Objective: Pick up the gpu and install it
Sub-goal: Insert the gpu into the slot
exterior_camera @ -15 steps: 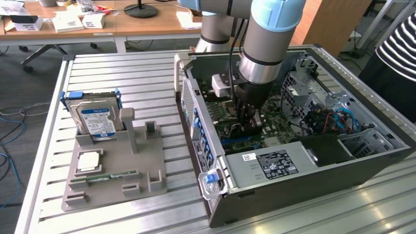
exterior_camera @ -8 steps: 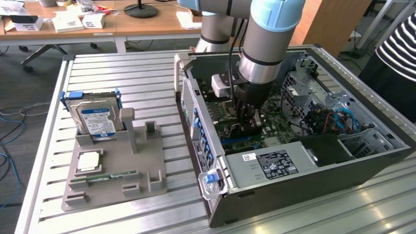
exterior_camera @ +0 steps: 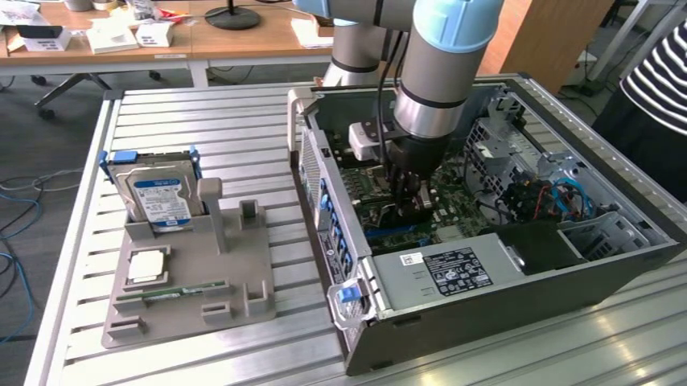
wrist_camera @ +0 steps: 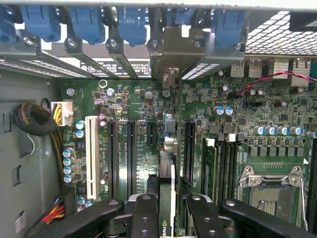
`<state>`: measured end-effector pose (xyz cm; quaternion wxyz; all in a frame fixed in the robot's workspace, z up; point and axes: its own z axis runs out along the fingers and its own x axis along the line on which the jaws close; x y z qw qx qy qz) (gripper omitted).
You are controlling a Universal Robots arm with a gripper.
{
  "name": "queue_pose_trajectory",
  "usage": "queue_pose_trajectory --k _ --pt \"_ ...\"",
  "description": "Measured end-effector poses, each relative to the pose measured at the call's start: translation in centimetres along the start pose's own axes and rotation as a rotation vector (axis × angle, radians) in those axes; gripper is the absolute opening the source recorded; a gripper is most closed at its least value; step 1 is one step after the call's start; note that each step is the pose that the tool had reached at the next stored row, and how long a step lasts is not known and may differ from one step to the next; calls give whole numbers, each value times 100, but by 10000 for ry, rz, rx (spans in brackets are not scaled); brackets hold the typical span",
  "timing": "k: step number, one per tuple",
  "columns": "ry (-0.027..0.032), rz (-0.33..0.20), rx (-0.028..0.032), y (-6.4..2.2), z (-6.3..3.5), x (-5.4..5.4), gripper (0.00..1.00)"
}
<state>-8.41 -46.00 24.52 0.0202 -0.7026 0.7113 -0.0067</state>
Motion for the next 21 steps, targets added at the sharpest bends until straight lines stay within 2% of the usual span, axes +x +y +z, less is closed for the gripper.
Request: queue_pose_trajectory --k 21 --pt "-17 0 40 4 22 1 27"
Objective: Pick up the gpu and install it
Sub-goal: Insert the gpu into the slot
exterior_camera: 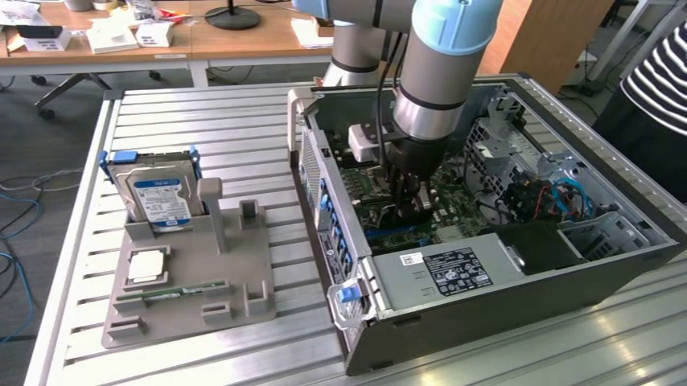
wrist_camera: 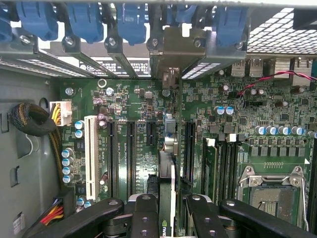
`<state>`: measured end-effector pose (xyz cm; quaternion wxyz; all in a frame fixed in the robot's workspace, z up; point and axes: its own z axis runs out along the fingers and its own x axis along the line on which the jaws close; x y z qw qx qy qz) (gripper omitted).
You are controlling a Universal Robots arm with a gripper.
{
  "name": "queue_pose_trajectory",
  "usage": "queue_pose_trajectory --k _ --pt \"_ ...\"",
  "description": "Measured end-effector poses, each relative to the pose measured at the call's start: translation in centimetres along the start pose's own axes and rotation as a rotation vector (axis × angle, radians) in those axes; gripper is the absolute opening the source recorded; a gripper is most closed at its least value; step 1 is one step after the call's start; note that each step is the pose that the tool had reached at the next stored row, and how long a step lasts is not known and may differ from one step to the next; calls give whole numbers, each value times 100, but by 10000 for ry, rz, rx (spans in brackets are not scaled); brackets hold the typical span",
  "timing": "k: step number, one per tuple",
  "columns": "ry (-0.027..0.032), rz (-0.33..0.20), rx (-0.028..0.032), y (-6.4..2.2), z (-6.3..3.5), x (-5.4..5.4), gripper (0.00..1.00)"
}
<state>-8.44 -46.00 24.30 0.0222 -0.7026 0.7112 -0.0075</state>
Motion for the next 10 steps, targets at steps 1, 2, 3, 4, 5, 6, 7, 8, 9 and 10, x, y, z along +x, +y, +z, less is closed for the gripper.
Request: queue_pose_trajectory --k 1,2,3,4,5,6,7,8,9,10 --pt "-1 0 4 0 3 0 27" --pt "0 0 5 0 3 0 27" --pt "1 0 6 0 3 0 27" --pt "2 0 6 0 3 0 27" --pt "1 0 6 0 3 0 27" --pt "1 0 6 0 5 0 27" --pt "0 0 9 0 8 0 27" --pt "0 -1 10 0 10 0 27" --pt "1 -1 10 1 10 0 27" --pt "2 0 9 1 10 0 27"
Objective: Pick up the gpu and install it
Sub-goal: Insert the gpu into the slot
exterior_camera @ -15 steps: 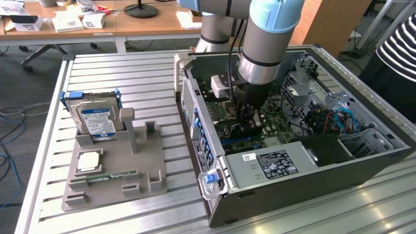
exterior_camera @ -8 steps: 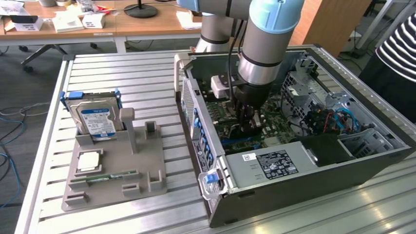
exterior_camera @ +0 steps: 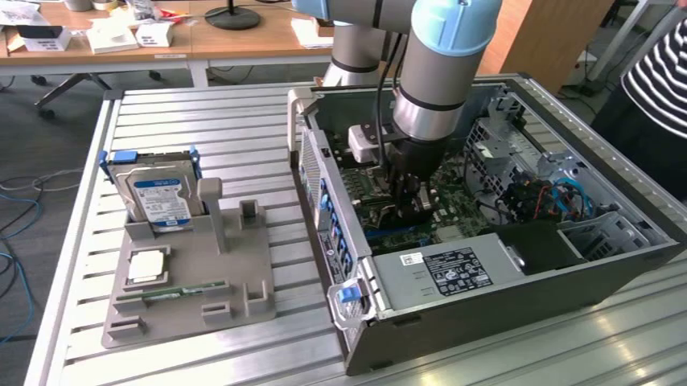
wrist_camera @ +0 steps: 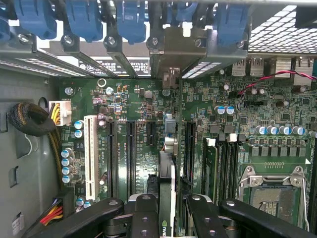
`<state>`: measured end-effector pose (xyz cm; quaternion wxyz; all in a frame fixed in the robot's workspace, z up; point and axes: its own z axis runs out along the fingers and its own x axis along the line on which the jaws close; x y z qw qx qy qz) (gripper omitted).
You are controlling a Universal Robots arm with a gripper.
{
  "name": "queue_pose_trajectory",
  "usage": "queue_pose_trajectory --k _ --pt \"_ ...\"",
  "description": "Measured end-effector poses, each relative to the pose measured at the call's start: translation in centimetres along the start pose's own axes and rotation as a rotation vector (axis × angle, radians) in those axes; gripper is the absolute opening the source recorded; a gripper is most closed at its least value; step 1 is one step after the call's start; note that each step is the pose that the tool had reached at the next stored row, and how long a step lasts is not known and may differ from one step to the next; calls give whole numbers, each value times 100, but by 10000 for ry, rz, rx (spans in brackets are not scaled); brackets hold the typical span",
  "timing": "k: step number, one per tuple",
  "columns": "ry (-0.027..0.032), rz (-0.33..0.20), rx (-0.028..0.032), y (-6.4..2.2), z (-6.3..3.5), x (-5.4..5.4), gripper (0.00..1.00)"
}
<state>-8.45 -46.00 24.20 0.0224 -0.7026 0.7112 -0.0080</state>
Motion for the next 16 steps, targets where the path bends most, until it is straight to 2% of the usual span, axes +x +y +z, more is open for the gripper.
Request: queue_pose_trajectory --k 4,9,13,16 --pt "-1 1 7 3 2 0 27" --pt "-3 -1 38 10 3 0 27" --pt "-1 -1 89 20 12 1 27" --pt "-6 -2 99 22 17 0 27"
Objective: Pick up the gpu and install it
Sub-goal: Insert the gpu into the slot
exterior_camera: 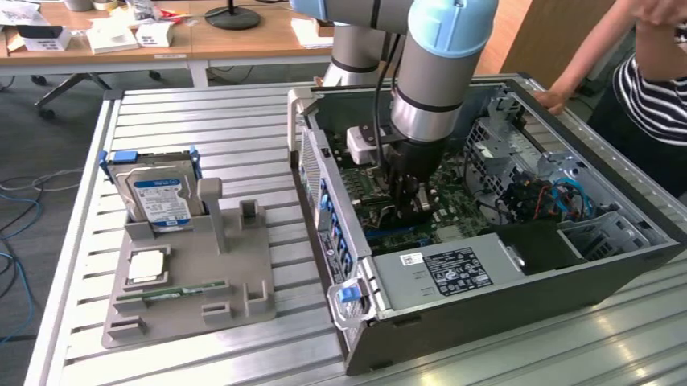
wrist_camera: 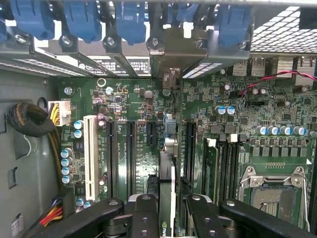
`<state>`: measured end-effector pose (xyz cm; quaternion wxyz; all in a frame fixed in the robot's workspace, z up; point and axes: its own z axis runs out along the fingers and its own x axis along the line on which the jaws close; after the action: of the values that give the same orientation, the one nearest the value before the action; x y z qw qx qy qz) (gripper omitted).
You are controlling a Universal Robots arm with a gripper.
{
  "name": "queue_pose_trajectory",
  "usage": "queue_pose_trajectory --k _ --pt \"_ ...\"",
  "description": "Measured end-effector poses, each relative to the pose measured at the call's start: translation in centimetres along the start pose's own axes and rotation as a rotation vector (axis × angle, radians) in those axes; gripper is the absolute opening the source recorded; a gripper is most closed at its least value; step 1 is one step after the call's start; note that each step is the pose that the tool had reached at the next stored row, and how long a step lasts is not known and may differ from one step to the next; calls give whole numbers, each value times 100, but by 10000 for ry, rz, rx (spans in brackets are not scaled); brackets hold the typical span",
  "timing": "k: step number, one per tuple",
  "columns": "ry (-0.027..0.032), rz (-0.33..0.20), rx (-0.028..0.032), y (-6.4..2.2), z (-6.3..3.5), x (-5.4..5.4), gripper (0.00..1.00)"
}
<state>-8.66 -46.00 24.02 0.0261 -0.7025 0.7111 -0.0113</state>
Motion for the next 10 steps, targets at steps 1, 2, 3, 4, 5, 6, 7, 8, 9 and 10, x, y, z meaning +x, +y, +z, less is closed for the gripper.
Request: queue_pose_trajectory --k 1,2,3,4,5,6,7,8,9,10 --pt "0 1 8 2 4 0 27" --pt "1 1 11 4 6 0 27" --pt "1 0 12 4 6 0 27" --pt "2 0 12 4 6 0 27" --pt "2 -1 12 4 6 0 27" --pt "1 -1 12 4 6 0 27" --pt "2 -1 13 4 6 0 27" --pt "1 -1 13 4 7 0 27" --pt "1 0 13 4 7 0 27" --pt "1 -1 13 4 7 0 27"
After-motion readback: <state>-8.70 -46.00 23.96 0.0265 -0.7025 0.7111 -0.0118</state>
